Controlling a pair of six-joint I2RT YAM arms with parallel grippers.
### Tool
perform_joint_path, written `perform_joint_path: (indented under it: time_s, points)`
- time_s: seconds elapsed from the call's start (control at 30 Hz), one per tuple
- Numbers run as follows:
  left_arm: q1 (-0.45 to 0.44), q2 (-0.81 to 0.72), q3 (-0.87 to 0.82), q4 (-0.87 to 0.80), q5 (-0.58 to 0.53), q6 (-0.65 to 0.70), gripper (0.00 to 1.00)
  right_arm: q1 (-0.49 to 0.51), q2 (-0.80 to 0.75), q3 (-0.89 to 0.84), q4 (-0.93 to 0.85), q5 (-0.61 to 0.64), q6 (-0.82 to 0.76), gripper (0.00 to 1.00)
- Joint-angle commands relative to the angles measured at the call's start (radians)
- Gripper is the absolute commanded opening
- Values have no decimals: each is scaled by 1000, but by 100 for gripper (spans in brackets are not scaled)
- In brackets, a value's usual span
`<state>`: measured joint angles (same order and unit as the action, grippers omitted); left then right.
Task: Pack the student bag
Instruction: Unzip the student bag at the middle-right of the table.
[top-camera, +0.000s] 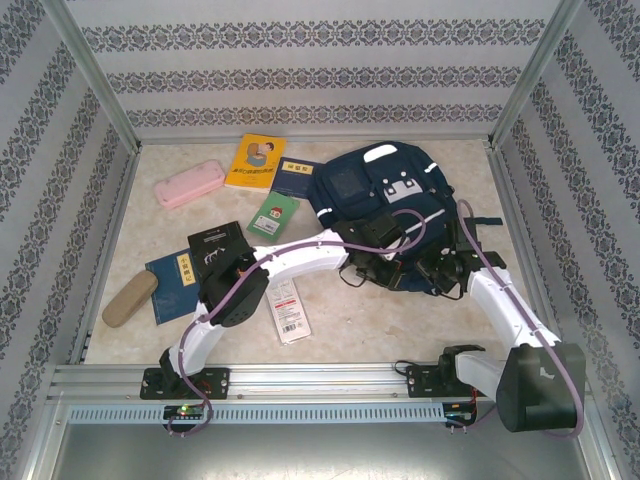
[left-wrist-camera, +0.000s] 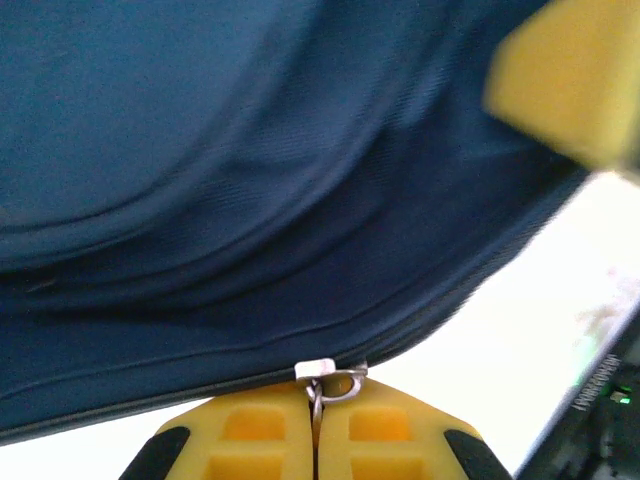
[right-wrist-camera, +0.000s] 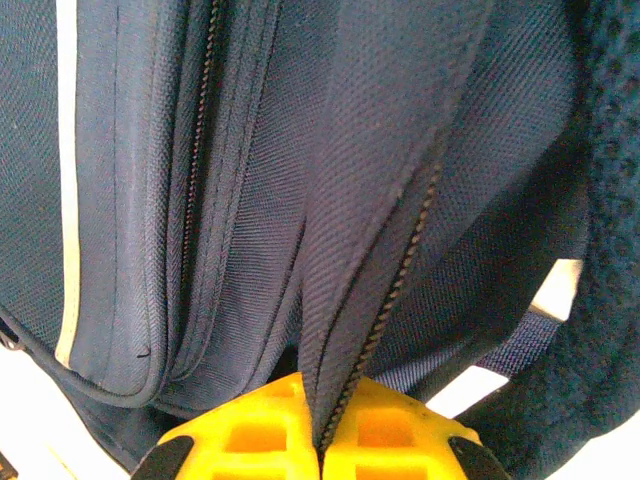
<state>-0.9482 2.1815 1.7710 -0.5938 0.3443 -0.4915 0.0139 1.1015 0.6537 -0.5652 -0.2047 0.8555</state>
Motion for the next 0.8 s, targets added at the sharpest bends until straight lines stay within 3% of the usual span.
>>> perform_joint_path:
  time_s: [0.0,0.13,0.27,0.47,0.67,0.77]
  points:
    - [103,-48,-56,-137,-106,6,0,-36,-36,38,-16,62,-56,0]
    - [223,-15,-39,-213,-213,39,0,-50,-50,38,-26,48,-73,0]
    - [348,73,92,-286,-296,70,0,-52,-66,39,-33,39,-82,0]
    - [391,211,382,-352,-333,118,0,-33,-70,15,7,-54,-69,0]
    - [391,369,654,-407,-319,121,0,173,-95,-18,87,-77,11,0]
    - [391,403,700,-383,-294,119,0,306,-78,-14,147,-46,52,0]
